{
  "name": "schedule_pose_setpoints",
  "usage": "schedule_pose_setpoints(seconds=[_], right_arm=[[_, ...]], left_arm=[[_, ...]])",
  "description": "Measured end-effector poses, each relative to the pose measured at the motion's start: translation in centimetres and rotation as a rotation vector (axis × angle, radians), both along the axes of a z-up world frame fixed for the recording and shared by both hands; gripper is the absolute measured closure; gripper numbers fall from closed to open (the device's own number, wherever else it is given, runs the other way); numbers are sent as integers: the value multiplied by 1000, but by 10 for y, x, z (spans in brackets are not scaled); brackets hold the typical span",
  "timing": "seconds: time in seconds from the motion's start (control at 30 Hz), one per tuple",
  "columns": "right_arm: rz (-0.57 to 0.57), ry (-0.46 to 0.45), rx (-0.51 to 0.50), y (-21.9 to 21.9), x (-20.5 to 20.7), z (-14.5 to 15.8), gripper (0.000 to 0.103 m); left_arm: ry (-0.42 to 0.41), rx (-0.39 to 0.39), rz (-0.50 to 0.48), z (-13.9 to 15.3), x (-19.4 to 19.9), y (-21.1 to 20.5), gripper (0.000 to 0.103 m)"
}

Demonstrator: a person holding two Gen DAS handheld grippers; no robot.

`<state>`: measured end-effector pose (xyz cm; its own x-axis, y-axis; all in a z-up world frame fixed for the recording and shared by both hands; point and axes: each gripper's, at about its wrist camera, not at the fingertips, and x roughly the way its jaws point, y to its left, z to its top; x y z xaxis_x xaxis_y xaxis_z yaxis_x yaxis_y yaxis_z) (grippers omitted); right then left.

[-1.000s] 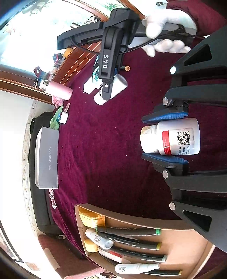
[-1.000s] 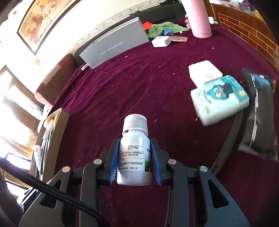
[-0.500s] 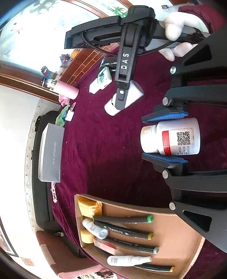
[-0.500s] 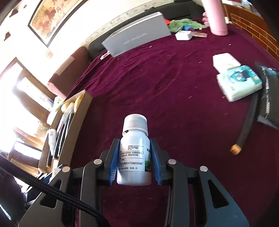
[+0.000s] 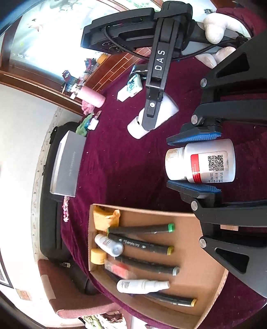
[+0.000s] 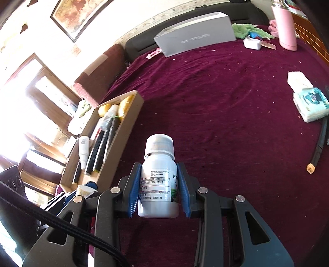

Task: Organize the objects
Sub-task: 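Carry both held bottles toward the cardboard tray, then lower both bottles into the tray and open both tools to release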

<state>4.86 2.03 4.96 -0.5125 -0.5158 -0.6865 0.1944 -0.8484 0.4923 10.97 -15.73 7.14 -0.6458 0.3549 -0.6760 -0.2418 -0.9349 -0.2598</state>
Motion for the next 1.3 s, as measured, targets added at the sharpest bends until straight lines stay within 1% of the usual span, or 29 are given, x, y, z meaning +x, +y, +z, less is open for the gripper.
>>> schedule_pose_setpoints(seconds=[0.3,0.67,0.93,1.3], right_arm=[[69,22,10,-36,0,14,70],[168,35,19,-94,-11,26,70],[240,19,31,-137,-21,23,70],[287,-26,61,-174,-37,7,70]], left_arm=[[32,10,54,10,3,-33,74],[11,-12,160,3,-7,-87,74],[-24,-31,205,-11,-21,-109,74],[-86,-16,239,-32,-37,-136,74]])
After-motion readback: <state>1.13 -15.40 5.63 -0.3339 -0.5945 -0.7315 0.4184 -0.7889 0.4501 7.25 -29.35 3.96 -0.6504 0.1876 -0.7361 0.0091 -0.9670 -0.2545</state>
